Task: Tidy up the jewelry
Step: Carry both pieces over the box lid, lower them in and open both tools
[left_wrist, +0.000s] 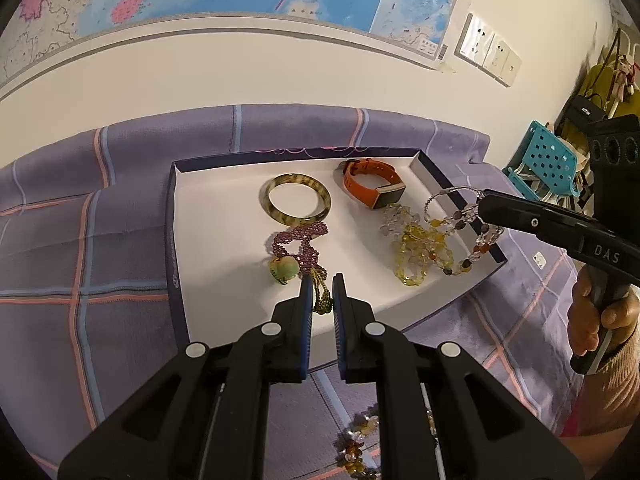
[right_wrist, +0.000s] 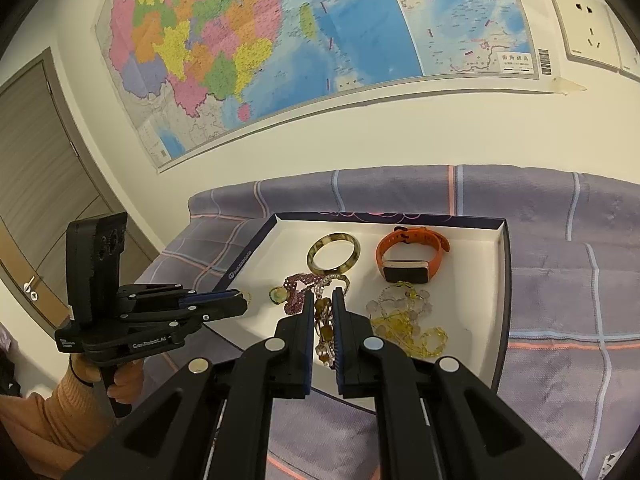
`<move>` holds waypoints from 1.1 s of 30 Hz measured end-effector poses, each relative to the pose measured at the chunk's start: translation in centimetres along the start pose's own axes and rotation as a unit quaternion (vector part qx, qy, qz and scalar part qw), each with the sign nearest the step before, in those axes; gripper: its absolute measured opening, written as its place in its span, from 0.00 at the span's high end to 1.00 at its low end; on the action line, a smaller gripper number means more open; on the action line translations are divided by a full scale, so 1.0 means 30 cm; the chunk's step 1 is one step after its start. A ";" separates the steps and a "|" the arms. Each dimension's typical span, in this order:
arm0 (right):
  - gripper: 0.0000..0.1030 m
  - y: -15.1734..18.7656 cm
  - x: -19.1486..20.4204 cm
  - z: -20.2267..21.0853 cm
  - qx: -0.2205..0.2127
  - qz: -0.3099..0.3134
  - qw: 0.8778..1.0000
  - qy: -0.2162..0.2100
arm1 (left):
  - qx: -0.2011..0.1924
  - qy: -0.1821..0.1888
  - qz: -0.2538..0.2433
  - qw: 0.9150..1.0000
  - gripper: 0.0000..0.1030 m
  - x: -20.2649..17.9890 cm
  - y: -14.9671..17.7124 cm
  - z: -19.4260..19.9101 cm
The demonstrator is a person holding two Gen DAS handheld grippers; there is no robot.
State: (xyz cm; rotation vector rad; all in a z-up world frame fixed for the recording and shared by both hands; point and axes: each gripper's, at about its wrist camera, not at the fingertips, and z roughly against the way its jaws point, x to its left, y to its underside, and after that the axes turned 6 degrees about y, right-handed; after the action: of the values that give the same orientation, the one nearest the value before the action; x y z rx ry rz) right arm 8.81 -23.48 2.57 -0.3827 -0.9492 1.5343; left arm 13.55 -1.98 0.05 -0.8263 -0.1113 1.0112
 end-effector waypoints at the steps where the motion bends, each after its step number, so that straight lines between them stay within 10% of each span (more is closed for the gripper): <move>1: 0.93 0.000 -0.001 0.000 0.000 0.000 1.000 -0.001 | 0.001 0.000 0.000 1.000 0.90 0.000 -0.001 -0.003; 33: 0.93 -0.005 -0.057 -0.069 0.021 -0.030 0.999 -0.013 | 0.033 -0.022 0.005 0.999 0.90 0.015 -0.003 -0.103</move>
State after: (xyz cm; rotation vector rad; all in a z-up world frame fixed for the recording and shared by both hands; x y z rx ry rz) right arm 10.76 -24.38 0.94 -0.3031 -0.9386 1.5060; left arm 15.23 -3.40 -2.19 -0.7466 -0.1104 1.0382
